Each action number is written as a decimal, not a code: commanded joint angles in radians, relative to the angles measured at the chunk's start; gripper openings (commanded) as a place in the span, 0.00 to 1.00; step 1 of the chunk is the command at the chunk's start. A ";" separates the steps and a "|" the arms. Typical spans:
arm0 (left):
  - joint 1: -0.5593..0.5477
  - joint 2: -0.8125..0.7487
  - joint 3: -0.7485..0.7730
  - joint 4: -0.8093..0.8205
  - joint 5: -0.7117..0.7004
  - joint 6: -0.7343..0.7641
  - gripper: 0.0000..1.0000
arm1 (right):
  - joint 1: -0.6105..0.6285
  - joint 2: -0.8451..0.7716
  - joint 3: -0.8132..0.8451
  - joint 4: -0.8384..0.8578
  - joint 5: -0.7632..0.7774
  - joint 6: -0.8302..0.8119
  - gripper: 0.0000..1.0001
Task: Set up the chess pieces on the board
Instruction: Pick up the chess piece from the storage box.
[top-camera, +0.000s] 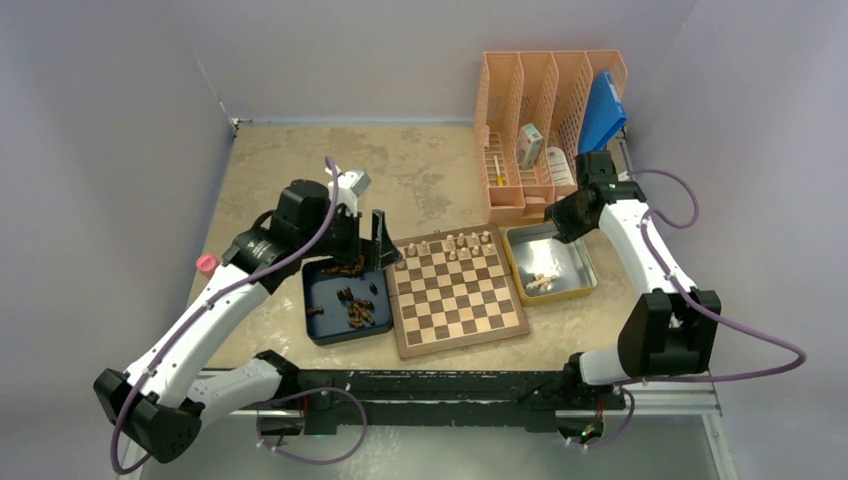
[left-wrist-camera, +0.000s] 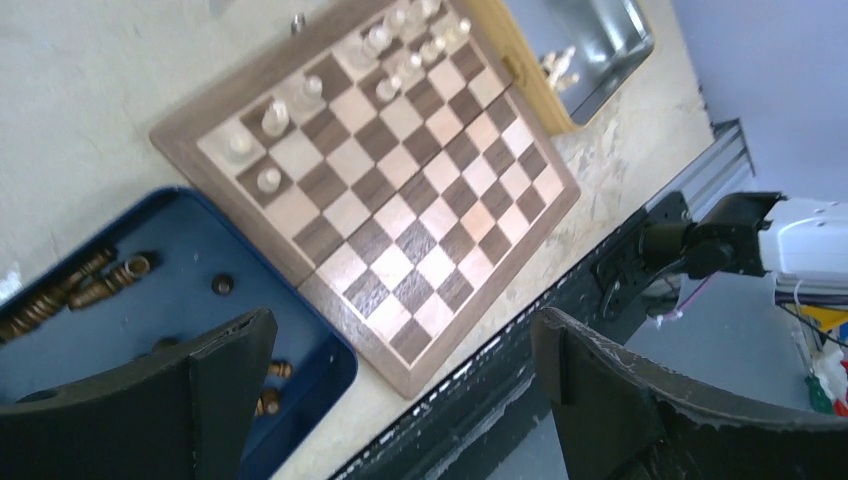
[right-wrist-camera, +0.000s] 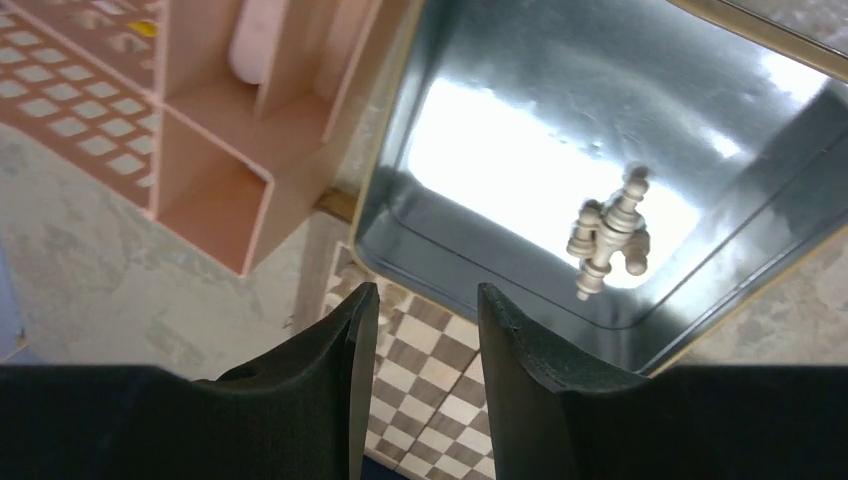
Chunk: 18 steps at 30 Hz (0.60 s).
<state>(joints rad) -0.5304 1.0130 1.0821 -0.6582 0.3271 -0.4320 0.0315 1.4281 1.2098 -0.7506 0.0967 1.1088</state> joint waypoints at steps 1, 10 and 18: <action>0.006 0.020 0.020 -0.046 0.034 -0.025 1.00 | -0.005 0.009 -0.066 -0.097 0.046 0.061 0.44; 0.006 0.049 0.054 -0.070 -0.007 -0.047 1.00 | -0.004 0.037 -0.155 -0.070 0.089 0.059 0.39; 0.006 0.093 0.090 -0.110 0.013 -0.059 0.99 | -0.019 0.149 -0.200 0.058 0.134 0.028 0.38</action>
<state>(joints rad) -0.5304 1.0935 1.1286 -0.7521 0.3264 -0.4648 0.0292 1.5288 1.0237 -0.7448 0.1818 1.1366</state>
